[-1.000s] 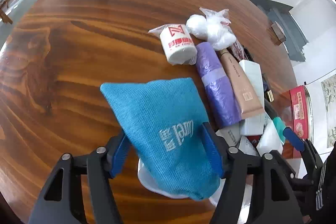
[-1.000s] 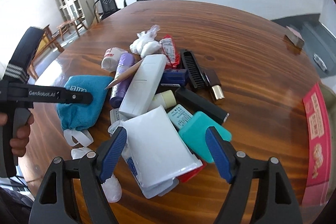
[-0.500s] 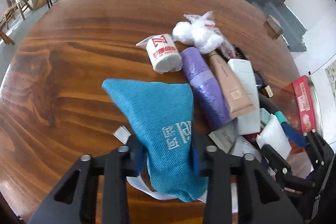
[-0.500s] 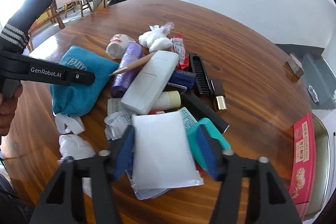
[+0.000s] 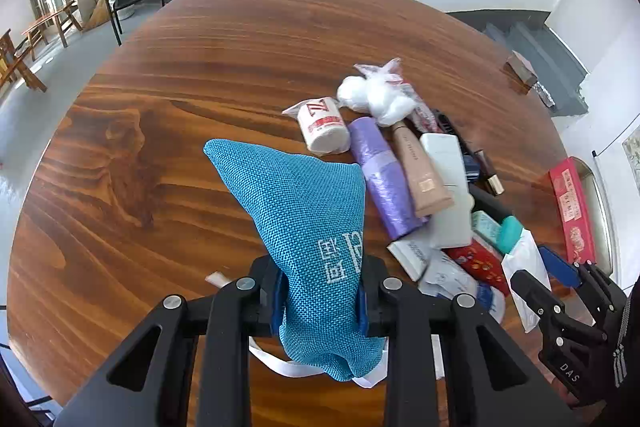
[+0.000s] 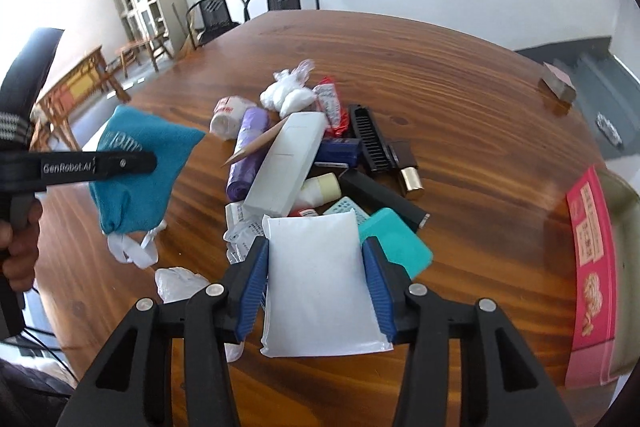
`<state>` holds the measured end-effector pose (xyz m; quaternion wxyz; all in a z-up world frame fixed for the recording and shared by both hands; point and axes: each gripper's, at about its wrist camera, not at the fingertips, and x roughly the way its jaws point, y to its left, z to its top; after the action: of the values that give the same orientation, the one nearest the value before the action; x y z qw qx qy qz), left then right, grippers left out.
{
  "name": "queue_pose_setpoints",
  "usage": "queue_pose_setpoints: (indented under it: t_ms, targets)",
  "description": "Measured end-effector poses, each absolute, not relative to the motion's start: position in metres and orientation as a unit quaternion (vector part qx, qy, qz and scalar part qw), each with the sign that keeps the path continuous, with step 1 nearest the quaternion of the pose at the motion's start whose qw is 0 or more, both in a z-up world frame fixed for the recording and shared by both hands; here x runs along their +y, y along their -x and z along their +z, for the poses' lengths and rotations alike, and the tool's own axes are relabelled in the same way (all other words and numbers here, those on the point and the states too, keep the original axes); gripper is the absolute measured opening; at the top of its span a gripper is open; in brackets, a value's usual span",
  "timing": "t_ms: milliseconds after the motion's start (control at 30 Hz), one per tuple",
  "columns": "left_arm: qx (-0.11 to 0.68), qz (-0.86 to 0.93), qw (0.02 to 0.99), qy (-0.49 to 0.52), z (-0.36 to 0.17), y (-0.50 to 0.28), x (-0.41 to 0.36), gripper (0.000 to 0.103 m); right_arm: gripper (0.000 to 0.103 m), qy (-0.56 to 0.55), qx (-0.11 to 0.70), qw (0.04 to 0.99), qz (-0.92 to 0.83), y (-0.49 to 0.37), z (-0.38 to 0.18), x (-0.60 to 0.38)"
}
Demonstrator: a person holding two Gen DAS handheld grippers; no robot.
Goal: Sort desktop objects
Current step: 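Lift the blue pouch with the left gripper while the right gripper grasps the white pad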
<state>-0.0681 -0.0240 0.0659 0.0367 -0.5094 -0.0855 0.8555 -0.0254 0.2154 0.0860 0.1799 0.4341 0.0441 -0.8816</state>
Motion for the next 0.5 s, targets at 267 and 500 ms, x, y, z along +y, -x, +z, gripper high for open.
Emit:
queue_pose_setpoints:
  t_ms: [267, 500]
  targets:
    - [-0.080, 0.871, 0.039, 0.484, 0.093, 0.051, 0.013, 0.029, 0.052, -0.423, 0.025, 0.169, -0.890, 0.011, 0.100, 0.246]
    - [-0.065, 0.880, 0.059, 0.467, 0.114, 0.041, 0.055, 0.029, 0.052, -0.411, -0.018, 0.131, -0.902, -0.003, 0.116, 0.299]
